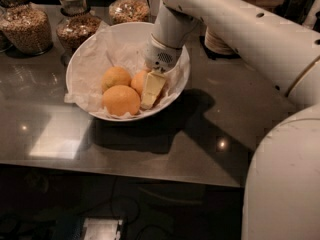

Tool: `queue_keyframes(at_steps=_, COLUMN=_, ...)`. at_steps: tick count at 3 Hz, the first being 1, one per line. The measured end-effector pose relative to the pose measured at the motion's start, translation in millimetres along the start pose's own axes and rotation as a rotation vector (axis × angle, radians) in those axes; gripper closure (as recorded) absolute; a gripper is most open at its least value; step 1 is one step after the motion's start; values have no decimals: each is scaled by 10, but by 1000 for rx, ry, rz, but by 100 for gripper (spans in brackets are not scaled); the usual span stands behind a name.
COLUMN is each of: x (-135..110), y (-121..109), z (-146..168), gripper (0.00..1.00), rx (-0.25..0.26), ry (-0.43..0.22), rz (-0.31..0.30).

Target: Pick orange from white bowl

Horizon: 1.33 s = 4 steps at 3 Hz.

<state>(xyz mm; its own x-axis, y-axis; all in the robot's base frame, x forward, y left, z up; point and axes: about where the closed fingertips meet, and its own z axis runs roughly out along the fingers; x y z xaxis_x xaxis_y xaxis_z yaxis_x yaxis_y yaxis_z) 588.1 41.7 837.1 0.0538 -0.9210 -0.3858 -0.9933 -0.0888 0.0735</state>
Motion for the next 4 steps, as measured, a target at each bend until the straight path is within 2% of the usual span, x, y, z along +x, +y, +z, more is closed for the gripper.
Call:
queue_keyframes(at_steps=1, x=-243, y=-8, z=-31, gripper=30, rx=16, ry=28, rz=-67)
queue_keyframes(at_steps=2, x=-385, y=2, z=-54, gripper=23, rx=25, ry=49, rz=-107)
queue_keyframes(at_steps=3, x=-443, y=-9, z=-44, gripper=33, rx=27, ry=66, rz=-118)
queue_keyframes(at_steps=4, x=-279, y=-7, z=0, gripper=33, rx=22, ry=69, rz=-63)
